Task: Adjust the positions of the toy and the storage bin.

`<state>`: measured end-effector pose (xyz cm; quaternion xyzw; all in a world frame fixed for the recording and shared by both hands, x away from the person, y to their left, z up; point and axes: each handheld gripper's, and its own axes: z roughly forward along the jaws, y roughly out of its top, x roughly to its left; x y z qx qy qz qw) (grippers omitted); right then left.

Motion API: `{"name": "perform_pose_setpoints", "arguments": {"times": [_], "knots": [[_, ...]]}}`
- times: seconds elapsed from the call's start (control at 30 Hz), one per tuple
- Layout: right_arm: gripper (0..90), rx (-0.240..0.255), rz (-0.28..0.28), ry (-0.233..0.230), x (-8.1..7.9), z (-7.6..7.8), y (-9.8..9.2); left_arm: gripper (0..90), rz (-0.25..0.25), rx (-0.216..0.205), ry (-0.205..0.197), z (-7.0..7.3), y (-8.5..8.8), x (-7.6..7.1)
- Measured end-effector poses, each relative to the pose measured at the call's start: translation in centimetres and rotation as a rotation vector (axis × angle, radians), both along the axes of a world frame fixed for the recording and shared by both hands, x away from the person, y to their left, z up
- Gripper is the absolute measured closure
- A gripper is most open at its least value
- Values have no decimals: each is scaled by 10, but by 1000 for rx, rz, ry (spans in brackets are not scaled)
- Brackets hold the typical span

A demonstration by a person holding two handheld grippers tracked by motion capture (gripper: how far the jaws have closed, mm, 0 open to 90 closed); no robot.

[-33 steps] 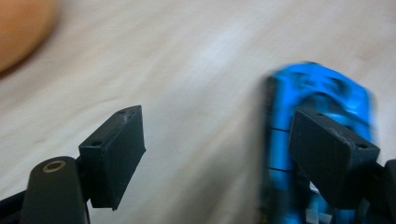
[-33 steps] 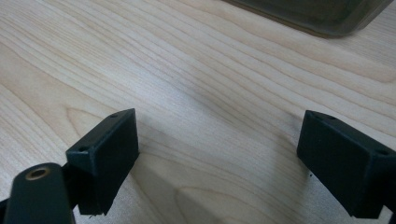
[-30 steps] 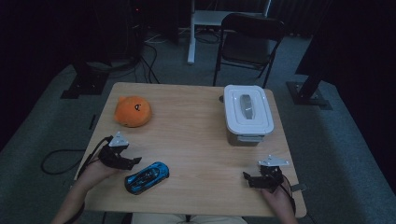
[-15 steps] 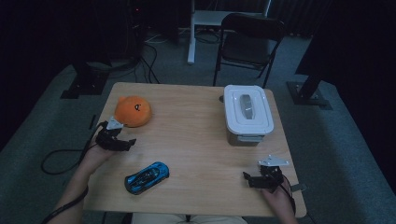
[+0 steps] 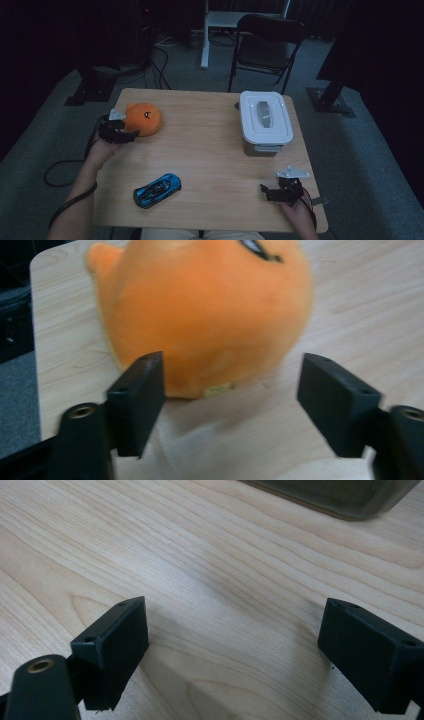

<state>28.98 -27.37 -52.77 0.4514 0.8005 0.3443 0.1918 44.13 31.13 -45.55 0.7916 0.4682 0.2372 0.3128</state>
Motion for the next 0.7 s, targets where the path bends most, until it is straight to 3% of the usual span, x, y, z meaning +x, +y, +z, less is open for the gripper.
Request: {"name": "perform_pose_setpoints", "arguments": {"times": [0.17, 0.23, 0.37, 0.5, 0.67, 0.7], "knots": [[121, 0, 0, 0, 0, 0, 0, 350, 13, 15, 13, -6, 1, 16], [121, 0, 0, 0, 0, 0, 0, 351, 18, 42, 15, -11, -4, 21], [122, 0, -5, 0, 0, 0, 0, 379, 37, 12, 6, -16, -8, 25], [121, 0, -8, 0, 0, 0, 0, 476, 37, 25, 7, -21, -11, 24], [122, 0, -8, 0, 0, 0, 0, 723, 50, 58, -5, -20, -14, 22], [121, 0, -8, 0, 0, 0, 0, 723, 59, 76, -11, -18, -17, 20]]}}
